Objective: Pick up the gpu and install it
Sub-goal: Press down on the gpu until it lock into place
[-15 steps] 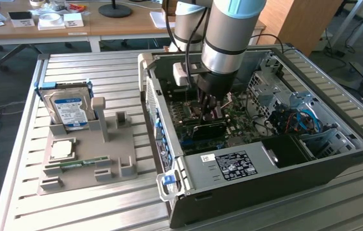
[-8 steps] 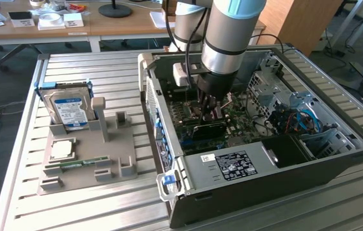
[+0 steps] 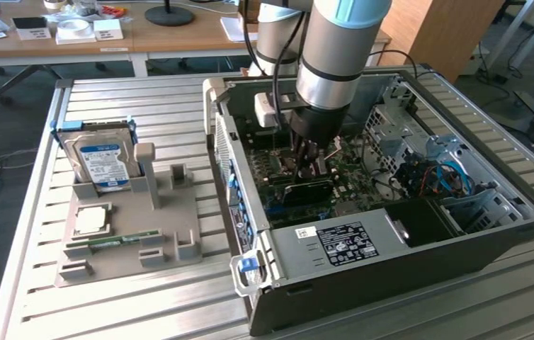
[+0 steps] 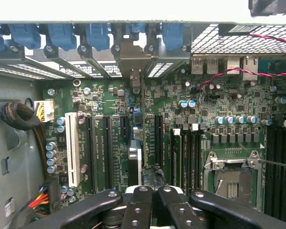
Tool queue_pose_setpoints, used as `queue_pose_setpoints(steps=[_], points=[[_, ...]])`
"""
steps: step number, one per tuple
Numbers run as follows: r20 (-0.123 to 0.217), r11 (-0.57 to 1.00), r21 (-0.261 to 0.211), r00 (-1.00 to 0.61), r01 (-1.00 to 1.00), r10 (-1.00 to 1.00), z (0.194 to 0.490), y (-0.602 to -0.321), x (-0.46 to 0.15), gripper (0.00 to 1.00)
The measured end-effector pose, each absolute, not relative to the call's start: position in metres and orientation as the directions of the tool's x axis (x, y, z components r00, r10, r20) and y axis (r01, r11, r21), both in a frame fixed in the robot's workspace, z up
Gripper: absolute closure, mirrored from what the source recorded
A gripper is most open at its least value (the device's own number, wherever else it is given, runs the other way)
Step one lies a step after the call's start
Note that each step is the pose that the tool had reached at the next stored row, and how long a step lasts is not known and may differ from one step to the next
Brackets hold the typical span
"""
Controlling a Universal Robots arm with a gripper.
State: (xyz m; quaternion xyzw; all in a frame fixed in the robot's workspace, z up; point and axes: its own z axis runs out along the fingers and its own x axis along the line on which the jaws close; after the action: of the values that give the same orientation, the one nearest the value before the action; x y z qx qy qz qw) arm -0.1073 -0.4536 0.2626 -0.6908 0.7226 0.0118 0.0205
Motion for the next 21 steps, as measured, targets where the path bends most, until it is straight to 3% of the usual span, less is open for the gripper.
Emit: queue_pose_setpoints(steps=[21], points=[[-0.047,0.045,-0.011,-0.045,-0.999,-0.998,0.2603,-0.4536,-0.1083,0.89]])
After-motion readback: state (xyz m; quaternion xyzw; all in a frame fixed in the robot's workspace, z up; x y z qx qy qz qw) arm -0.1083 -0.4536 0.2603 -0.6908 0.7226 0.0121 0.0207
